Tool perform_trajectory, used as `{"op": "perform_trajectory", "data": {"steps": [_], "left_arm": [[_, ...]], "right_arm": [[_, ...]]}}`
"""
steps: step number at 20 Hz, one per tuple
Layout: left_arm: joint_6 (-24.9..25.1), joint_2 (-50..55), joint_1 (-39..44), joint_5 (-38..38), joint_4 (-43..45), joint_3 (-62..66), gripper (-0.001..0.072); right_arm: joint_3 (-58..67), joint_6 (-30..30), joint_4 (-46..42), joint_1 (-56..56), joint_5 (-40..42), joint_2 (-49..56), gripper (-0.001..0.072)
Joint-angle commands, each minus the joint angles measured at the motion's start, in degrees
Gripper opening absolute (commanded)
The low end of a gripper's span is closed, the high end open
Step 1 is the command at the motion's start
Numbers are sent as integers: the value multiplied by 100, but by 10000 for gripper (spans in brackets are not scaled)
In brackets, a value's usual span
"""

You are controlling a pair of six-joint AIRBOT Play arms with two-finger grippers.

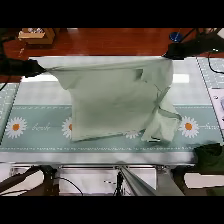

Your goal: Fold the shirts.

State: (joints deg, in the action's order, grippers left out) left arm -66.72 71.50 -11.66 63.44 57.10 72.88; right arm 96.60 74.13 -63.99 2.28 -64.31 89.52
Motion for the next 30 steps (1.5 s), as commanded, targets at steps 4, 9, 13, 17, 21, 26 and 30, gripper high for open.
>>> {"op": "perform_trajectory", "data": {"steps": [4,9,13,17,21,26,30], "left_arm": [[114,1316,282,-433,-15,-20,22],[111,1812,643,-431,-15,44,125],[85,1786,125,925,166,855,432],[-498,1740,-625,3060,179,595,467],[-470,992,-927,3086,-63,-1423,467],[-310,577,-903,3049,-273,-3268,580],[-350,579,-734,2304,-317,-3827,662]], "right_arm": [[-7,20,-111,-109,302,951,29],[0,39,-114,-170,-321,1314,191],[461,33,-686,170,-1222,901,401],[120,337,-2094,894,-2439,190,430],[-1600,79,-1117,1996,-2262,-586,431],[-3126,-407,-201,3005,-2015,-1001,431],[-3346,-525,7,3121,-1906,-1058,431]]}}
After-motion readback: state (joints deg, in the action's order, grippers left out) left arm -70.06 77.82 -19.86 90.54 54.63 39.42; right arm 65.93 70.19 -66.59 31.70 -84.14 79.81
